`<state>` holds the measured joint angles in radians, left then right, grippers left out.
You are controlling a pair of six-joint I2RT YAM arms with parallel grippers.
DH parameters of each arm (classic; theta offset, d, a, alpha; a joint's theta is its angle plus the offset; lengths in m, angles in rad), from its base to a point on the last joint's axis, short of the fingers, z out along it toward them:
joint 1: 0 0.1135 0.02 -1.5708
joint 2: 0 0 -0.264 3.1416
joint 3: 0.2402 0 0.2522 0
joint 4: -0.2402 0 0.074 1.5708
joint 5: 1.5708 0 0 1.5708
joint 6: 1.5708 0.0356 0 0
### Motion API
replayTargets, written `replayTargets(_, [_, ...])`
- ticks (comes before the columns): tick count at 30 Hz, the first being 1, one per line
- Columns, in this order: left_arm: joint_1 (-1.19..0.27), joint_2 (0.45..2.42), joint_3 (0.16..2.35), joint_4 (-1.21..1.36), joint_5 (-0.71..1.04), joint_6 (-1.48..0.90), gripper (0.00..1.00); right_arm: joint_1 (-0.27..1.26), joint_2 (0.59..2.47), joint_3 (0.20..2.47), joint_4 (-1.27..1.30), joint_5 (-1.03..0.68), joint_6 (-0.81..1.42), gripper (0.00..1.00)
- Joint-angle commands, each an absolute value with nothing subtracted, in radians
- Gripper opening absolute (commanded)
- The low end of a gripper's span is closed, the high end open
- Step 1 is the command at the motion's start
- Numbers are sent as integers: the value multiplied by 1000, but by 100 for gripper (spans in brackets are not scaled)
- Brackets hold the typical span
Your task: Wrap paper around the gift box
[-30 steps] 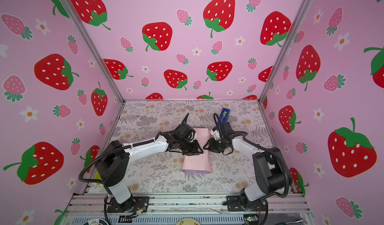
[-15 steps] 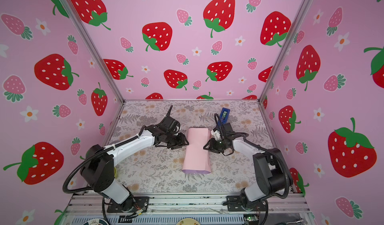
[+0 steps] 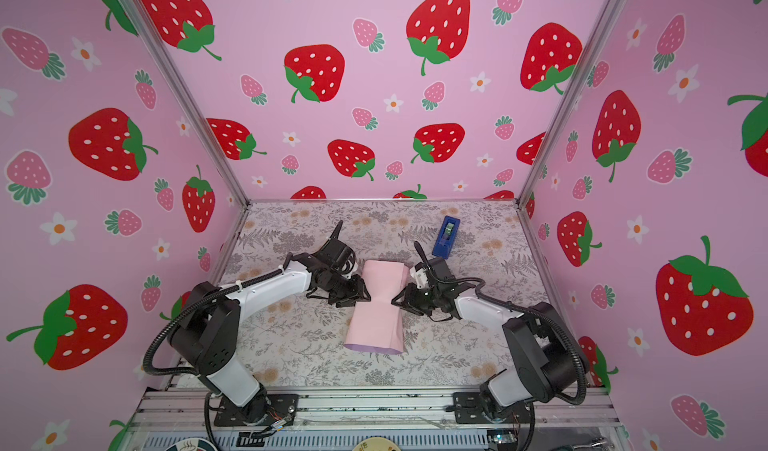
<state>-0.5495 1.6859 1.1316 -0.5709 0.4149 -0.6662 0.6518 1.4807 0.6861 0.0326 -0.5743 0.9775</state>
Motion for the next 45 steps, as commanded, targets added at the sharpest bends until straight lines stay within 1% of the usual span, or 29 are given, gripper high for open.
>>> replayTargets(1, [-510,1665,1189,-652,434,-555,52,743,1490,633,176,-465,1210,33])
replayTargets(5, [-468,1683,1229,-706,457,-478,52,816,1527,655,232,-401,1305,33])
replayTargets(9, [-448,1684,1266,-757,428,-435,51,841,1544,657,232,-341,1335,33])
replayTargets(13, [-447,1621,1306,-810,350,-445,51,839,1550,649,208,-317,1316,33])
replayTargets(17, [-463,1537,1311,-811,357,-501,51,839,1552,645,198,-319,1303,33])
replayTargets(21, [-495,1502,1246,-741,421,-591,44,838,1547,635,198,-320,1296,33])
replayTargets(25, [-537,1506,1140,-634,463,-672,30,834,1547,634,191,-327,1290,33])
replayTargets(31, [-588,1542,1039,-525,489,-731,19,831,1536,634,181,-322,1282,33])
replayTargets(41, [-591,1598,971,-527,432,-724,14,825,1511,639,155,-333,1267,33])
replayTargets(43, [-591,1604,962,-528,428,-721,13,817,1494,658,130,-338,1245,34])
replayTargets(45, [-591,1606,954,-527,428,-719,13,801,1472,692,93,-349,1197,38])
